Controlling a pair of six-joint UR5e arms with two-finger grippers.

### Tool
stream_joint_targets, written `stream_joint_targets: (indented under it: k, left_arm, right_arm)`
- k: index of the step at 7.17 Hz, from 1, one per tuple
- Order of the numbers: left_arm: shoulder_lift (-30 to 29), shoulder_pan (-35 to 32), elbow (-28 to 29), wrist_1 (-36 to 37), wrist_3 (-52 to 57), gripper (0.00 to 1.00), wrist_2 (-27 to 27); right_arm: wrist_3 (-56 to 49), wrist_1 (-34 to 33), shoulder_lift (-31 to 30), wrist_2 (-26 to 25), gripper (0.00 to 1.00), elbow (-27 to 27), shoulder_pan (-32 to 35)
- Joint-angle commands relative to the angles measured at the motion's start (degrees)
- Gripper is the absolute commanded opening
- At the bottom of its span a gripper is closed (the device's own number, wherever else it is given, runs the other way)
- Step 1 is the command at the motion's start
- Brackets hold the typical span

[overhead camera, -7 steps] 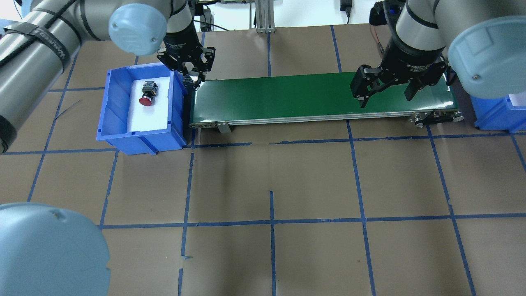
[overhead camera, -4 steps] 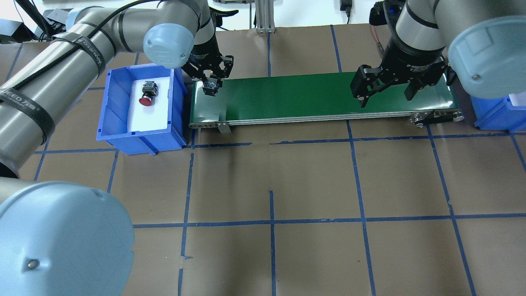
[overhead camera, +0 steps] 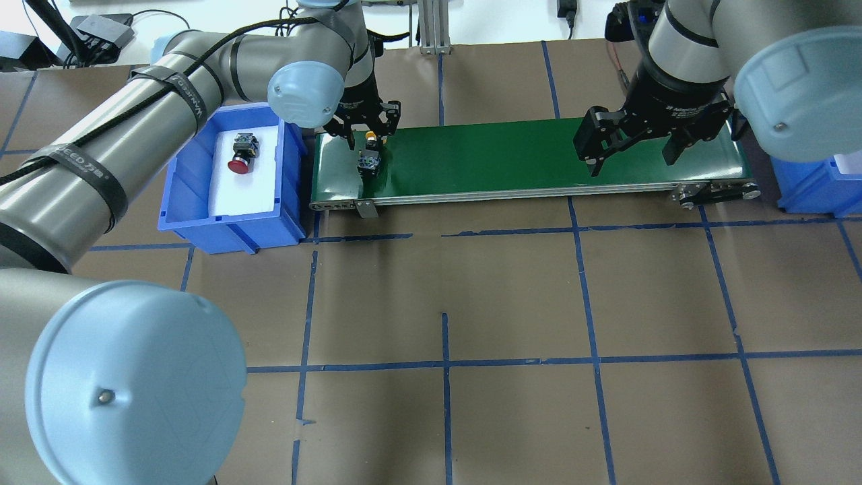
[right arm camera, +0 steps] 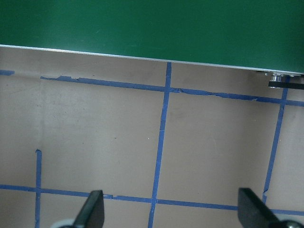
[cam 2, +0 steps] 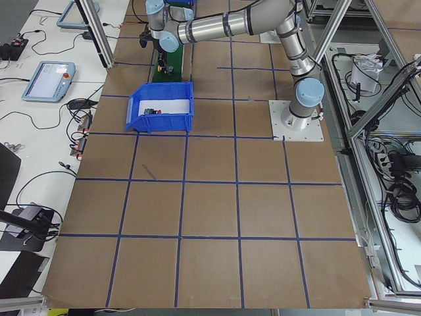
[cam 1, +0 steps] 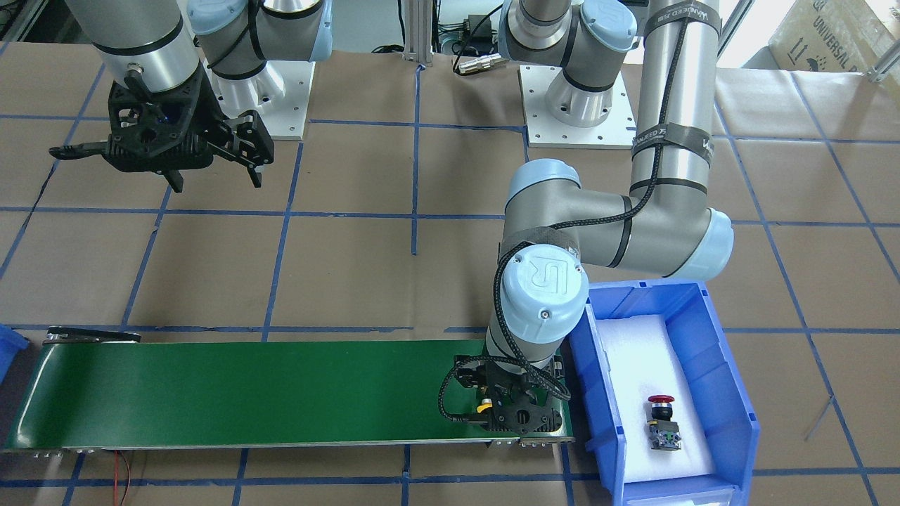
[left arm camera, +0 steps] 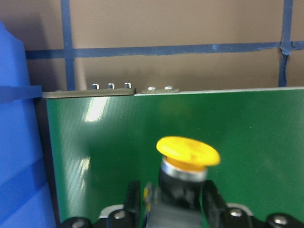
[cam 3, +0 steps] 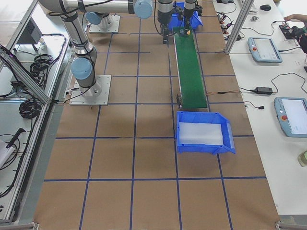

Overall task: Transport two buttons from left to right
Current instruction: 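Carry the yellow button onto the green conveyor belt with the left gripper, then open the left gripper and move it back over the bin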

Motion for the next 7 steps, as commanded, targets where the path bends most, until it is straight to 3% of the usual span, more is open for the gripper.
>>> stream_joint_targets:
  k: [1,3,5,7]
  left_arm:
    - [0.4,0.5,0.7,0.6,0.6,1.00,0.2]
    - [3.6,4.5,1.4,-0.8,5.2,1.00,-0.1]
    - [5.9,14.4,0.8,-2.7,11.6,1.00,-0.4]
    - [4.6,19.4,0.4,-2.4,15.4,1.00,-0.3]
  right_arm:
    - [0.0,0.0,0.0,0.0,1.00,0.0,0.0]
    - [0.0,0.0,0.0,0.0,1.00,0.0,0.0]
    - [0.0,0.0,0.0,0.0,1.00,0.0,0.0]
    - [0.0,0.0,0.0,0.0,1.00,0.0,0.0]
